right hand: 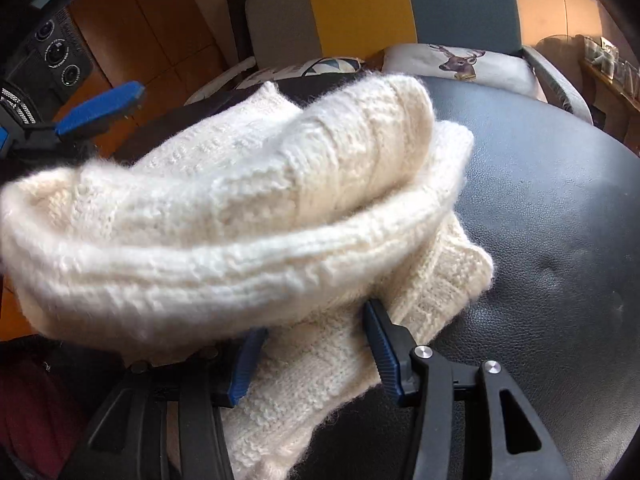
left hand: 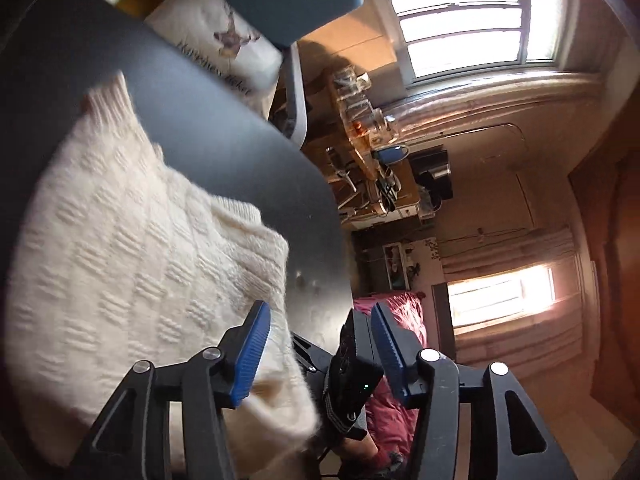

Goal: Fold clothes

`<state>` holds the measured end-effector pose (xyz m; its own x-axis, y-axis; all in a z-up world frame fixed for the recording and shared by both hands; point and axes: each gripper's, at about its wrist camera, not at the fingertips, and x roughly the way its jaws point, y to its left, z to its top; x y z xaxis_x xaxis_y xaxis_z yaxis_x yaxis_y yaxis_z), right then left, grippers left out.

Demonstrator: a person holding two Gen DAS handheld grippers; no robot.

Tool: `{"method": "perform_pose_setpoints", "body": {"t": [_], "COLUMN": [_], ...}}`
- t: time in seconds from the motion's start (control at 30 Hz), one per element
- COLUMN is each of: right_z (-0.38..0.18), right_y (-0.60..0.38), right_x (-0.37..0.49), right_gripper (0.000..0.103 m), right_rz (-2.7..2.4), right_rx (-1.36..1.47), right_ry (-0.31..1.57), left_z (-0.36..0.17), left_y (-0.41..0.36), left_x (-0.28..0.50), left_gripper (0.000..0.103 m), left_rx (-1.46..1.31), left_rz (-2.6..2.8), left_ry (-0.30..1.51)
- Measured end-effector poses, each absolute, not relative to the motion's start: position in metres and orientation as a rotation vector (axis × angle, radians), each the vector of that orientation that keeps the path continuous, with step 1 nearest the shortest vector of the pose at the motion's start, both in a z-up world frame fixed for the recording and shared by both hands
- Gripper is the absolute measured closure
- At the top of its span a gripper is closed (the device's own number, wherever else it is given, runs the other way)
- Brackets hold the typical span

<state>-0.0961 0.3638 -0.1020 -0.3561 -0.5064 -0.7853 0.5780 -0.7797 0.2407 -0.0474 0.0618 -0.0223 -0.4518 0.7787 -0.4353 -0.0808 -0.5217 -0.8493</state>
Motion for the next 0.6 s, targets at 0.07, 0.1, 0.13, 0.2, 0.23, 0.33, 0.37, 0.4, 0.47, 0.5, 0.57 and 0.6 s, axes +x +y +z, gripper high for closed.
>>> {"method": "perform_pose_setpoints", "body": {"t": [0.07,0.1,0.13,0.2,0.23,0.33,0.37,0.4,0.47,0.5,0.57,0.6], "right_z": [-0.100,-0.095,-0.090,-0.073,-0.060,-0.015,0.004,0.016,0.033,0.042,0.047,0.043], "right_y": [0.359,0.356,0.353,0.350,0.353,0.360,0.350,0.336,0.310,0.296,0.266,0.254], "right_x": [-0.085,-0.072,-0.058,-0.040,-0.028,-0.004,-0.004,-0.010,-0.019,-0.020,-0.022,-0.030], "right_gripper": [0.052,0.052,0.052,0.051,0.051,0.051,0.047,0.042,0.042,0.042,0.042,0.042], "right_rz": [-2.193,-2.206,-2.217,-2.233,-2.237,-2.221,-2.203,-2.166,-2.072,-2.016,-1.913,-1.877], "right_rx": [1.176,1.185,1.200,1.222,1.203,1.095,1.053,1.023,0.988,0.983,1.026,1.068], "right_ry": [0.131,0.133,0.131,0.134,0.133,0.101,0.080,0.055,0.021,0.017,0.065,0.097], "left_z": [-0.014,-0.015,-0.018,-0.030,-0.037,-0.065,-0.070,-0.070,-0.072,-0.073,-0.069,-0.067], "left_y": [0.040,0.031,0.025,0.021,0.023,0.017,0.013,0.008,-0.002,-0.007,-0.012,-0.012], "left_x": [-0.035,-0.027,-0.019,-0.007,-0.003,0.008,0.013,0.016,0.022,0.024,0.025,0.024], "left_gripper": [0.043,0.042,0.042,0.042,0.042,0.042,0.042,0.042,0.042,0.042,0.042,0.042], "left_rx": [-1.155,-1.156,-1.159,-1.168,-1.181,-1.240,-1.229,-1.208,-1.165,-1.143,-1.107,-1.095], "left_rz": [2.186,2.271,2.308,2.314,2.337,2.348,2.343,2.340,2.333,2.329,2.319,2.309], "left_ry": [-0.899,-0.802,-0.727,-0.617,-0.559,-0.526,-0.564,-0.598,-0.665,-0.699,-0.718,-0.713]}}
